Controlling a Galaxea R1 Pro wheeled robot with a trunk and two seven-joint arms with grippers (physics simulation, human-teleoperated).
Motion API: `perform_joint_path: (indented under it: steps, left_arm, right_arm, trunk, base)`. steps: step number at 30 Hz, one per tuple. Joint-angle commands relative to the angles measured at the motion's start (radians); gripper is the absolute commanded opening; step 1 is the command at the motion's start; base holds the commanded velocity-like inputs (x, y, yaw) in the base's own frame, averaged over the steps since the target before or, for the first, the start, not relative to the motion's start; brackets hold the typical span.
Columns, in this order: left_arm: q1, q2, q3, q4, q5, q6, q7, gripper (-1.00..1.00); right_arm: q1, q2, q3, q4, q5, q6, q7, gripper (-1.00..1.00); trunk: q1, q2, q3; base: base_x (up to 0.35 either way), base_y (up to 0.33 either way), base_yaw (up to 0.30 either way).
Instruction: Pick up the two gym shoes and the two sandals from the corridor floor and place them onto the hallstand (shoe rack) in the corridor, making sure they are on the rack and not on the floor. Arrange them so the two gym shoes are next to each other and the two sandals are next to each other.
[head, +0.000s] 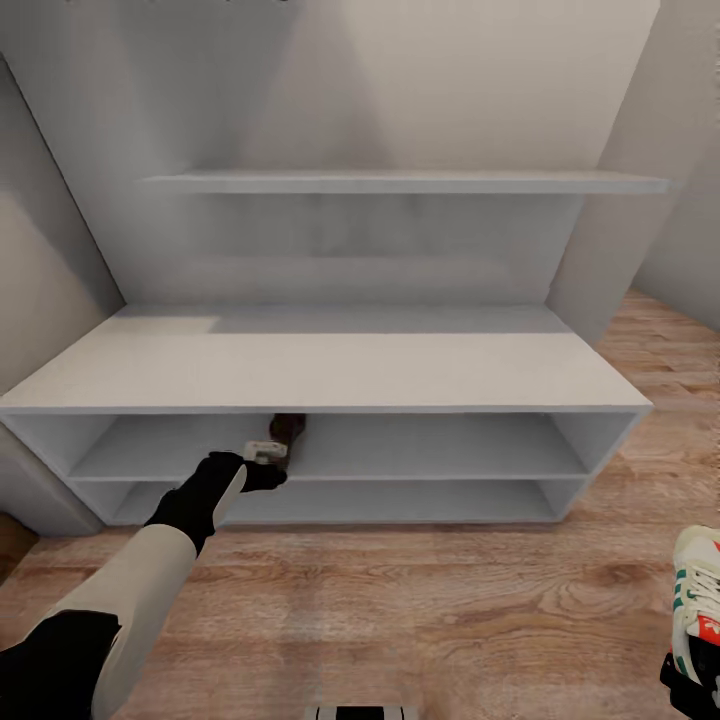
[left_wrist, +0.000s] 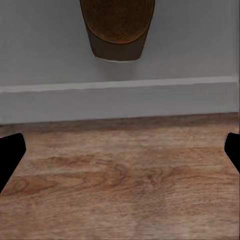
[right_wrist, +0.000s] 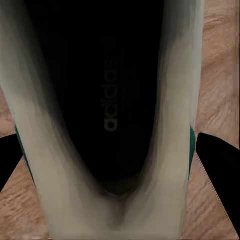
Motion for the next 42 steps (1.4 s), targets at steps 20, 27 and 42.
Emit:
perform_joint_path:
  steps: [20,27,42]
  left_arm:
    - [0.180,0.012,0.004,-0.012,0.019,-0.282,-0.010,1.00]
    - [0.515,0.047,0.005,-0.016,0.022,-0.756,-0.011,1.00]
    - [0.743,0.135,0.008,0.077,0.126,-0.966,-0.050,1.00]
  right_arm:
    - [-0.001,0.002,0.006,0.001,-0.009,-0.004,0.000,-1.00]
    - [-0.001,0.006,0.008,0.001,-0.008,-0.006,0.001,-1.00]
    - [-0.001,0.034,0.011,0.005,-0.003,-0.006,0.006,-1.00]
  trunk:
    - [-0.001,0.000,-0.001]
    - [-0.001,0.000,-0.001]
    - [-0.001,0.000,-0.001]
  base:
    - [-0.334,0.000,0.000]
    - [-0.032,0.000,0.000]
    - [0.000,0.000,0.000]
